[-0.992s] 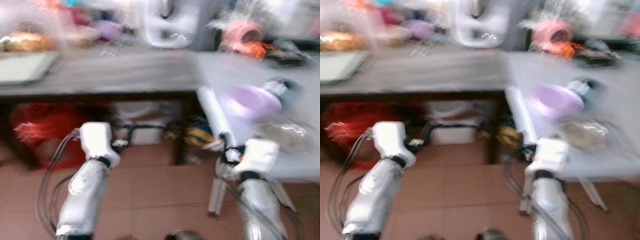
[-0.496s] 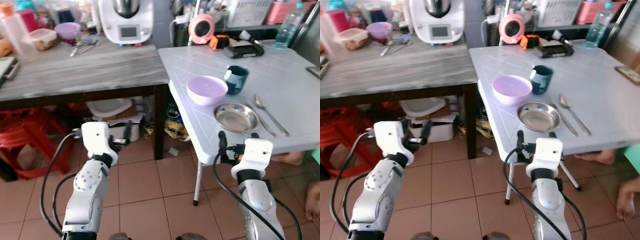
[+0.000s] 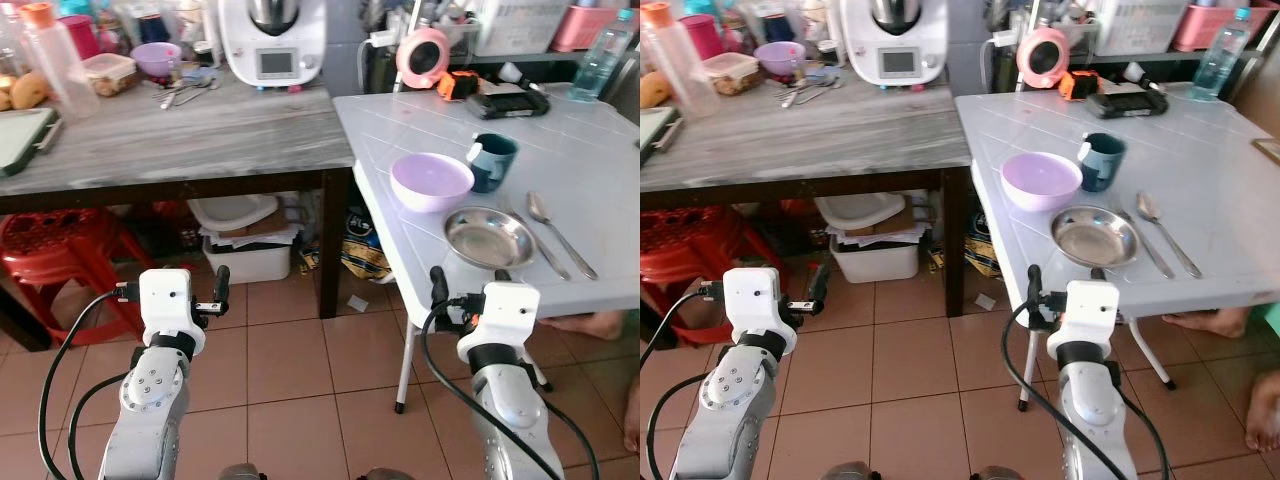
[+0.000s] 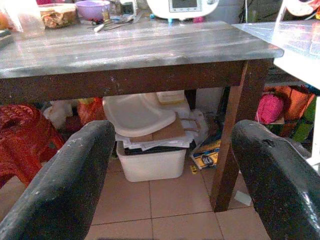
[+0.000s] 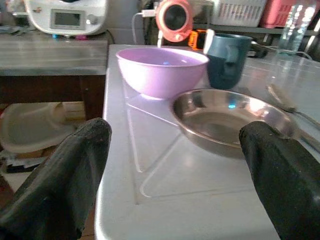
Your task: Setting the table
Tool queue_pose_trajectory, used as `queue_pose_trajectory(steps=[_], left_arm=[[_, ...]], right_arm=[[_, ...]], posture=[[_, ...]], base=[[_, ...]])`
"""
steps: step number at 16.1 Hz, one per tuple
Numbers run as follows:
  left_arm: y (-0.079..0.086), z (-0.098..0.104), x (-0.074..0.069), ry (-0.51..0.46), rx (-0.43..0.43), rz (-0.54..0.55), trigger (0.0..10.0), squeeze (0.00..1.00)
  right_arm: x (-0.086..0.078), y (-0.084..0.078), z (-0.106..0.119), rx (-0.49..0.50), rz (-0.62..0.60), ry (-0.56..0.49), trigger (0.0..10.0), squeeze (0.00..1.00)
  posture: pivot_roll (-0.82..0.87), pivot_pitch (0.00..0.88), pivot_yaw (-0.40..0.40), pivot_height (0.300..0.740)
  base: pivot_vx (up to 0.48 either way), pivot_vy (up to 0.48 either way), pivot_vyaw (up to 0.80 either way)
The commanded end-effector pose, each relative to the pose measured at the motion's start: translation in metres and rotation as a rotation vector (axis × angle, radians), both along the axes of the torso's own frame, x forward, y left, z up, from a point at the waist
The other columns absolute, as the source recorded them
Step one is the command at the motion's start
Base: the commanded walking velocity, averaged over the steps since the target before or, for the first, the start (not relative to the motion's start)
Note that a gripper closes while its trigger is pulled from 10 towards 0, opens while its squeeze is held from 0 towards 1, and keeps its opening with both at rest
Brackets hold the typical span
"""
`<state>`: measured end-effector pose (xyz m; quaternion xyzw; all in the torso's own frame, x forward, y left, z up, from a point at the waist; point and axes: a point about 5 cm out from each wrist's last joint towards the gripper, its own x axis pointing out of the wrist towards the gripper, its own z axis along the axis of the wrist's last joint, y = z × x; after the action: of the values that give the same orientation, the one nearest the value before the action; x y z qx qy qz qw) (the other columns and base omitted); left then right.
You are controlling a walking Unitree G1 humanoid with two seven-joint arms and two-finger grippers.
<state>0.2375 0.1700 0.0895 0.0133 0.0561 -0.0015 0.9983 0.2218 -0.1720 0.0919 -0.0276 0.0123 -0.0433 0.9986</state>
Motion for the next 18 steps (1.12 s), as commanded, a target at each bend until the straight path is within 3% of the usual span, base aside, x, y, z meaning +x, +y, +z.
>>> queue_pose_trajectory(steps=[1, 5, 10, 18], left_arm=[[-0.0062, 0.0077, 0.0048, -0.029, -0.002, -0.014, 10.0, 0.00], [-0.0094, 0.0078, 0.0079, -0.018, -0.025, -0.017, 10.0, 0.00], [-0.0097, 0.0074, 0.0092, -0.012, -0.043, -0.015, 10.0, 0.00], [-0.0098, 0.0105, 0.0118, -0.019, -0.035, -0.026, 10.0, 0.00]], right_arm=[[0.0019, 0.0019, 0.0031, -0.005, 0.022, -0.016, 10.0, 0.00], [-0.0001, 0.0027, 0.0035, -0.012, 0.035, -0.016, 10.0, 0.00], [-0.0014, 0.0025, 0.0034, -0.009, 0.039, -0.016, 10.0, 0.00], [-0.0009, -0.0050, 0.0005, -0.003, -0.019, -0.004, 10.0, 0.00]], posture=[[-0.01, 0.000, 0.015, 0.740], [-0.02, 0.000, 0.018, 0.740], [-0.02, 0.000, 0.016, 0.740], [-0.02, 0.000, 0.016, 0.740]], base=[[0.000, 0.000, 0.00], [0.000, -0.061, 0.53], [0.000, -0.440, 0.72], [0.000, -0.423, 0.00]])
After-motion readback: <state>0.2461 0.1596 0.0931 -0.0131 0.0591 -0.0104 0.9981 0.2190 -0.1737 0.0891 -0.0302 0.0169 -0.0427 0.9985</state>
